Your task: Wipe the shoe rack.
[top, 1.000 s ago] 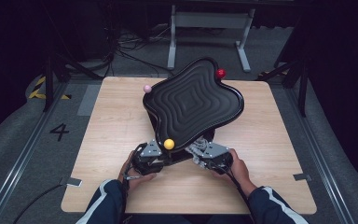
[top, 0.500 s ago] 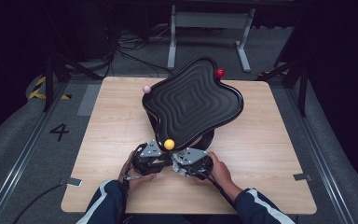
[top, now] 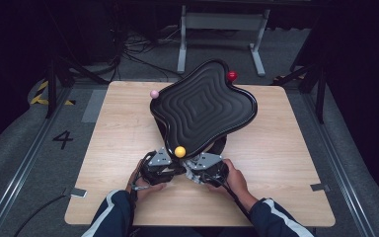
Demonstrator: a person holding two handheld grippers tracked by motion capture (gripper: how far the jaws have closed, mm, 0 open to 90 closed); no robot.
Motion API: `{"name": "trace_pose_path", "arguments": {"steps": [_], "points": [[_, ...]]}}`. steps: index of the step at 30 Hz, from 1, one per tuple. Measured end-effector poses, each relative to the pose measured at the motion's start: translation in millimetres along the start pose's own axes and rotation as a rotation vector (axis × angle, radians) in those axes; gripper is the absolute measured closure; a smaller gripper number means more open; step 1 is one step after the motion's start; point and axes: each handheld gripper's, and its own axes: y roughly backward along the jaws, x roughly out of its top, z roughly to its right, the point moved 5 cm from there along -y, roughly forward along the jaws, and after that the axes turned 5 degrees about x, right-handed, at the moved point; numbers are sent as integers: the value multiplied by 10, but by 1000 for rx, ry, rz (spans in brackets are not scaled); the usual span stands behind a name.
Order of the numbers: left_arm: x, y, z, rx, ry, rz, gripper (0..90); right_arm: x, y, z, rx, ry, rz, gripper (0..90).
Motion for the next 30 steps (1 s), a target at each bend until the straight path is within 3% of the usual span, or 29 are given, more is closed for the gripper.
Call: {"name": "trace_pose_path", "arguments": {"steps": [16,21,30], "points": [[-1,0,2,0,1,1,732,-333,234,378,-97,-55,-18,787],[0,0,4,0,4,1,731,-412,403,472,-108,-93,33,791],[1,-3,7,6,6,1,730,-321,863,391,-145,-112,201,793]]}}
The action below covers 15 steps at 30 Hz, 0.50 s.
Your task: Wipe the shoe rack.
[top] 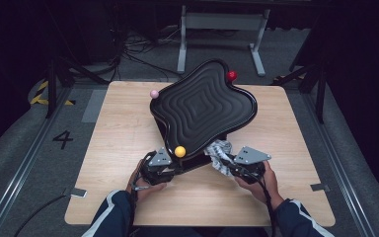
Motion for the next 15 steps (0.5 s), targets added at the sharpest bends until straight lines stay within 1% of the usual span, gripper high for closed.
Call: {"name": "trace_pose_path", "arguments": {"steps": [3,4,5,6,7,8,9,10,11,13,15], "points": [[0,0,-1,-1,0,-1,730,17,132,61,-36,-19,36,793],[0,0,-1,-1,0,-1,730,5,184,120,-56,-37,42,793],[0,0,-2,-1,-1,-2,730,-3,215,164,-65,-51,49,793],[1,-1,-2,0,-2,-1,730,-3,215,164,-65,-51,49,793],[2,-1,-1,-1,0,-2,729,-11,247,205,-74,-72,57,793],[3,-1,1,-1,-1,-6,729,-7,300,237,-92,-82,68,793],[7,-9,4,1,-1,-2,729,12,334,233,-101,-79,84,793],[17,-23,17,-2,-2,0,729,35,359,214,-100,-76,96,794],[22,-28,21,-3,-5,-2,730,94,388,149,-100,-47,115,794],[35,-47,35,-4,-7,0,730,153,385,51,-91,-16,125,793],[44,-59,36,-4,-17,0,730,225,334,-91,-71,34,126,793]]}}
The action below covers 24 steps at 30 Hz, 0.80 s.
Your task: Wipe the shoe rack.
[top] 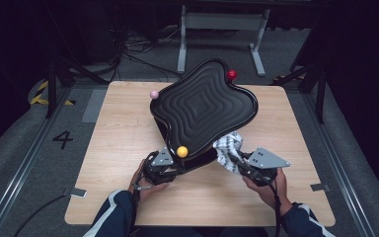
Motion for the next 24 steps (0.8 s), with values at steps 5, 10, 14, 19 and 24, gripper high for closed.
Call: {"name": "trace_pose_path", "arguments": {"steps": [5,10,14,19,24], "points": [[6,-10,12,0,6,-3,730,144,-147,-209,41,55,22,793],[16,-23,16,2,1,-1,730,254,-335,-499,107,121,25,793],[16,-22,17,-1,3,-2,730,271,-491,-698,151,166,10,793],[15,-22,15,-2,2,-3,730,287,-562,-747,156,183,5,793],[15,-22,13,-7,1,-1,731,282,-497,-587,122,164,8,795]]}}
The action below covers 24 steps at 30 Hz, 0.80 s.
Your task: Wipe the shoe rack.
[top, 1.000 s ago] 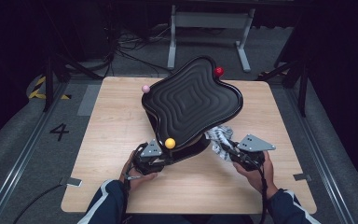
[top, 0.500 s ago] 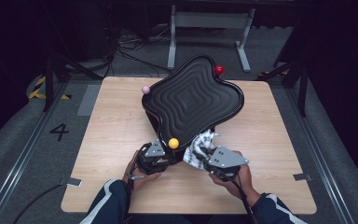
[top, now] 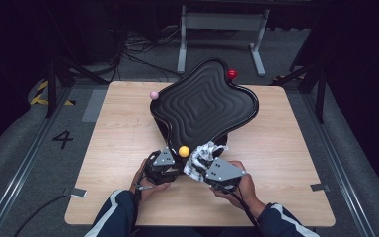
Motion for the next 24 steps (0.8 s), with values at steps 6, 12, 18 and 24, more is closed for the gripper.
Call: {"name": "trace_pose_path", "arguments": {"steps": [6,12,18,24], "points": [[0,2,-5,-7,-2,-2,731,-61,269,386,-119,-68,21,794],[-3,5,-13,-4,4,-2,732,-142,540,820,-234,-154,54,795],[-9,15,-49,-1,10,-3,733,-170,701,1050,-301,-185,75,794],[-8,12,-52,-5,10,-2,732,-166,699,1056,-295,-193,75,793]]}}
